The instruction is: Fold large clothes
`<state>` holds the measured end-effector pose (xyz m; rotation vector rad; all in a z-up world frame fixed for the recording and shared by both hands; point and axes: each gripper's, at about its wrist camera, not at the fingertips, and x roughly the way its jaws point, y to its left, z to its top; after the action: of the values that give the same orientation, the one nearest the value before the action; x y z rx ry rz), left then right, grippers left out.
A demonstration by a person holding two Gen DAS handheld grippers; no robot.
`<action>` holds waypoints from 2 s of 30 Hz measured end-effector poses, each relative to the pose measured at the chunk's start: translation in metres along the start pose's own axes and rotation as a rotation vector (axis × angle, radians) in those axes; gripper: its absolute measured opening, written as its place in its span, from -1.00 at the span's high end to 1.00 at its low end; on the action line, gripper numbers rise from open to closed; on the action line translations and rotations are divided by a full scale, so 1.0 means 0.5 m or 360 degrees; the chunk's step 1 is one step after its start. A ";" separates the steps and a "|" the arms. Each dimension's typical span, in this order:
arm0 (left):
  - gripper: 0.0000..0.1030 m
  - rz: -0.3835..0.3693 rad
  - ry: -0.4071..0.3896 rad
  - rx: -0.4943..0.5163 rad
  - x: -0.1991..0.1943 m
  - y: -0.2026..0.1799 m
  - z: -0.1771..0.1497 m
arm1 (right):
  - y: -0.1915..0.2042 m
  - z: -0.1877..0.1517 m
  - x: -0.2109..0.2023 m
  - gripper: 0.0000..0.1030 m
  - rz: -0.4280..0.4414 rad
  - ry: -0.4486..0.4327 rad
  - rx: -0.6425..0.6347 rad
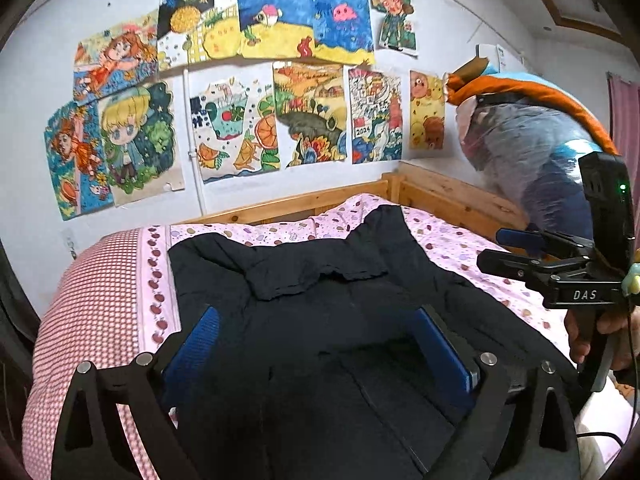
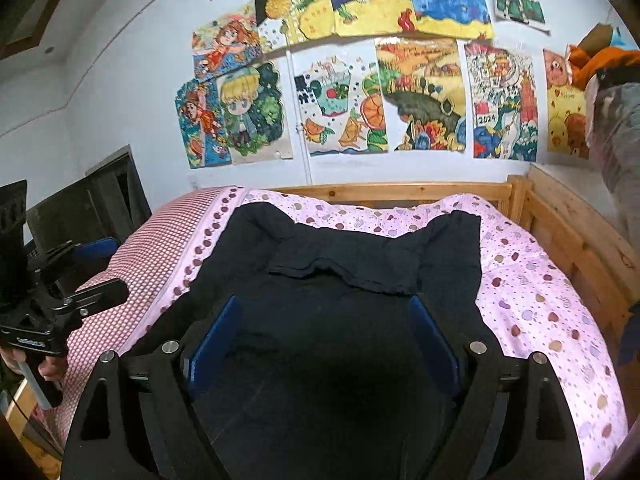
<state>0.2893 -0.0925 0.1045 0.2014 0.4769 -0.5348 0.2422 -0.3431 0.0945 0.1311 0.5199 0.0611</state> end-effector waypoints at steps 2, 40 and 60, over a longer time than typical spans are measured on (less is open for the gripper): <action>-0.94 -0.0001 -0.0010 -0.0008 -0.039 -0.003 -0.012 | 0.006 -0.011 -0.034 -0.64 0.0004 -0.0007 0.0001; -0.98 -0.0038 0.0193 0.0284 -0.189 -0.082 -0.321 | 0.052 -0.324 -0.278 -0.74 -0.0162 0.0162 -0.0192; -0.98 0.0275 0.0448 0.0695 -0.139 -0.108 -0.452 | 0.037 -0.429 -0.202 -0.74 -0.0163 0.0377 -0.0160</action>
<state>0.1213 -0.0385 -0.0623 0.7370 0.6056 -0.4372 0.0474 -0.3105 -0.0376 -0.0020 0.7579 0.0024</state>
